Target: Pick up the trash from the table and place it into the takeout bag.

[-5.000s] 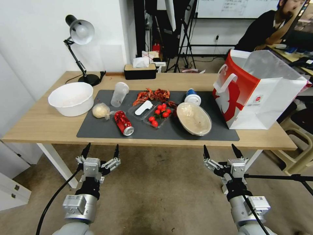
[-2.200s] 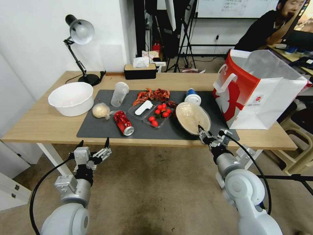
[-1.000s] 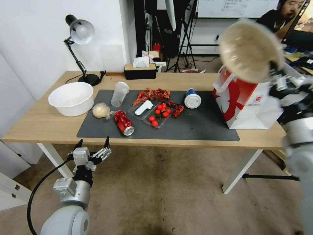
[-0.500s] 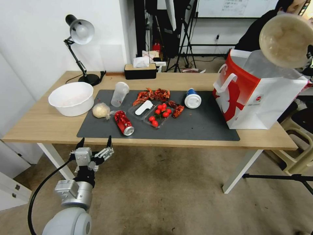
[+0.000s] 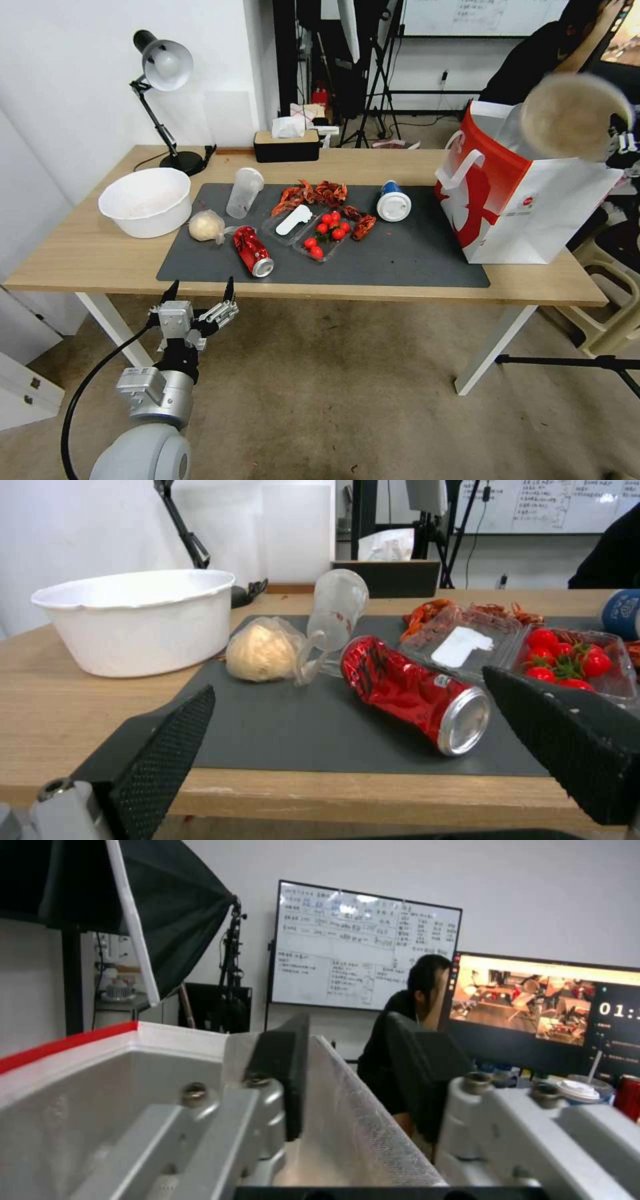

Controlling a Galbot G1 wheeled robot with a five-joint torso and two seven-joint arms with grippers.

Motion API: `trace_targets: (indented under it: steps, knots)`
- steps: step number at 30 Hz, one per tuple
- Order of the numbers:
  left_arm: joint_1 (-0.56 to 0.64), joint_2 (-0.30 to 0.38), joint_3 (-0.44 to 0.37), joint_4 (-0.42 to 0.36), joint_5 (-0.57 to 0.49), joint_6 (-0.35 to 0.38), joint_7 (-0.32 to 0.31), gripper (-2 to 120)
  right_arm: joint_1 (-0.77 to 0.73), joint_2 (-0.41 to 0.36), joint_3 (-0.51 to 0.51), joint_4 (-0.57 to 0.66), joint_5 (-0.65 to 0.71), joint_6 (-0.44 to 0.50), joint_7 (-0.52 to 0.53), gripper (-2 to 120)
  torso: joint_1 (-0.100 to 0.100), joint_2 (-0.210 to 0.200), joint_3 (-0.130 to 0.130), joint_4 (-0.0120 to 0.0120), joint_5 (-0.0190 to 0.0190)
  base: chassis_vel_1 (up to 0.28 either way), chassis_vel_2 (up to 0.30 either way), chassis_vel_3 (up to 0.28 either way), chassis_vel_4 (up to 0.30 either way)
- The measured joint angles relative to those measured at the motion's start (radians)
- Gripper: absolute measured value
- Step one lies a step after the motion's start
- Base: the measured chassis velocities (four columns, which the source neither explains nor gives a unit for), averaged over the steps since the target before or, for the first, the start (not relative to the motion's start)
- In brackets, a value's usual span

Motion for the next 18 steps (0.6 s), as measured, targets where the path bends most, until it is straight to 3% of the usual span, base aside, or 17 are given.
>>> trace_targets:
  steps: [9, 13, 14, 18]
  knots:
    - [0.001, -0.004, 0.000, -0.005, 0.005, 0.002, 0.004, 100, 0.004, -0.002, -0.010, -0.020, 0.000, -0.001, -0.004, 70, 0.000, 0.000, 0.000, -0.0001, -0.0002, 0.000, 0.000, 0.000, 0.000]
    - [0.001, -0.005, 0.001, -0.005, 0.005, 0.002, 0.005, 100, 0.003, -0.003, -0.006, -0.017, 0.009, 0.003, -0.004, 78, 0.000, 0.000, 0.000, -0.0001, -0.0001, 0.000, 0.000, 0.000, 0.000]
    - [-0.001, -0.006, 0.001, -0.005, 0.006, 0.003, 0.006, 100, 0.002, -0.005, 0.001, -0.003, 0.038, 0.014, -0.003, 89, 0.000, 0.000, 0.000, -0.0001, -0.0001, 0.000, 0.000, 0.000, 0.000]
    - [-0.002, -0.005, 0.001, -0.004, 0.006, 0.003, 0.006, 100, -0.006, -0.004, 0.017, 0.045, 0.110, 0.020, 0.005, 99, 0.000, 0.000, 0.000, -0.0001, -0.0002, 0.000, 0.000, 0.000, 0.000]
